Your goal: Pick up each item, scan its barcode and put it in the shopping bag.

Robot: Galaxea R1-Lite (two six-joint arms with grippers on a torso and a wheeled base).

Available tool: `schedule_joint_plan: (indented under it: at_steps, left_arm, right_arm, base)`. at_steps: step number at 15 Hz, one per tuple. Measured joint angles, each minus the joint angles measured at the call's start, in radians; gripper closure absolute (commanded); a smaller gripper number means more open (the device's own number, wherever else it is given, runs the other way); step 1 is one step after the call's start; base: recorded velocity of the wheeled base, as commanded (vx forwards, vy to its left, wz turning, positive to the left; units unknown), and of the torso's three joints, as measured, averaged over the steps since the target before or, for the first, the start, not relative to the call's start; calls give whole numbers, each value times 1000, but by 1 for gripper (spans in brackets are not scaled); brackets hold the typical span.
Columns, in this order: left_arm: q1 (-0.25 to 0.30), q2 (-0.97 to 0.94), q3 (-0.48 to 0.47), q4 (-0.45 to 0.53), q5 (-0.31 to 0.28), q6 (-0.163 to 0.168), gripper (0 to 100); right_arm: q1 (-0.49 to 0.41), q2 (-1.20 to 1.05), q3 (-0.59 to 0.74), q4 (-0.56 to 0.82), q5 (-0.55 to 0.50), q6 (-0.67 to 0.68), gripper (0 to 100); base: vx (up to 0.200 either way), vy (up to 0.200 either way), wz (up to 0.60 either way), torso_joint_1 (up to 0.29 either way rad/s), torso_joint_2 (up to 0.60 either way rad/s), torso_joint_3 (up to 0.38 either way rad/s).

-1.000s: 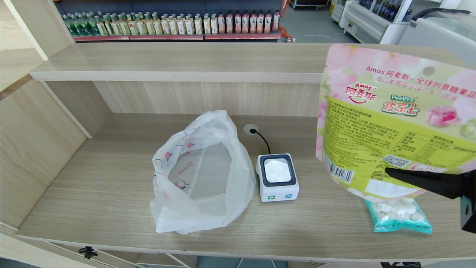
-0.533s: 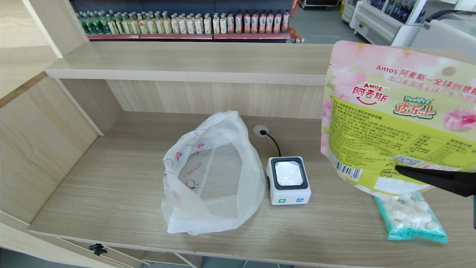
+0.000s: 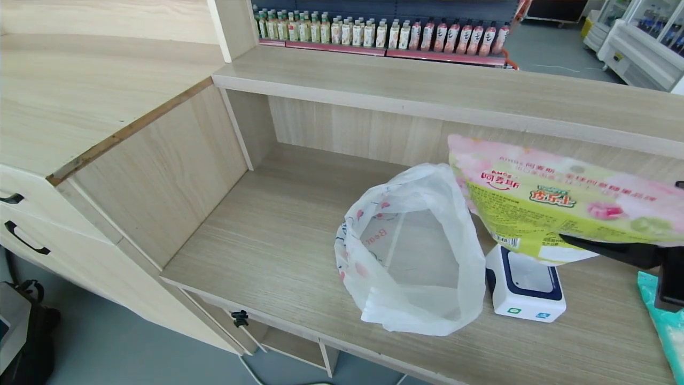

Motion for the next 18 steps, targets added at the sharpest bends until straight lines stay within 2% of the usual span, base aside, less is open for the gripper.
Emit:
schedule_joint_plan:
  at_steps: [1, 3, 6, 8, 11, 15, 18]
  left_arm:
    - [-2, 0, 1, 4, 1, 0, 0]
    - [-2, 0, 1, 2, 1, 0, 0]
    - [-2, 0, 1, 3, 1, 0, 0]
    - [-2, 0, 0, 3, 1, 0, 0]
    - [-2, 0, 0, 3, 1, 0, 0]
    - [-2, 0, 0, 3, 1, 0, 0]
    - [-2, 0, 0, 3, 1, 0, 0]
  right_arm:
    - [-42, 26, 5, -46, 1, -102, 100]
    - [-98, 89, 46, -185, 5, -212, 100]
    - [-108, 194, 92, -349, 33, -359, 100]
    - [-106, 263, 100, -414, 98, -459, 100]
    - [-106, 348, 103, -516, 153, -574, 100]
    - [-105, 446, 108, -639, 174, -663, 100]
    - [-106, 518, 113, -680, 211, -725, 100]
  base:
    - [0, 0, 0, 0, 0, 0]
    - [0, 0, 0, 0, 0, 0]
    - [0, 0, 0, 0, 0, 0]
    - [0, 0, 0, 0, 0, 0]
    - [0, 0, 0, 0, 0, 0]
    - [0, 0, 0, 0, 0, 0]
    - [0, 0, 0, 0, 0, 0]
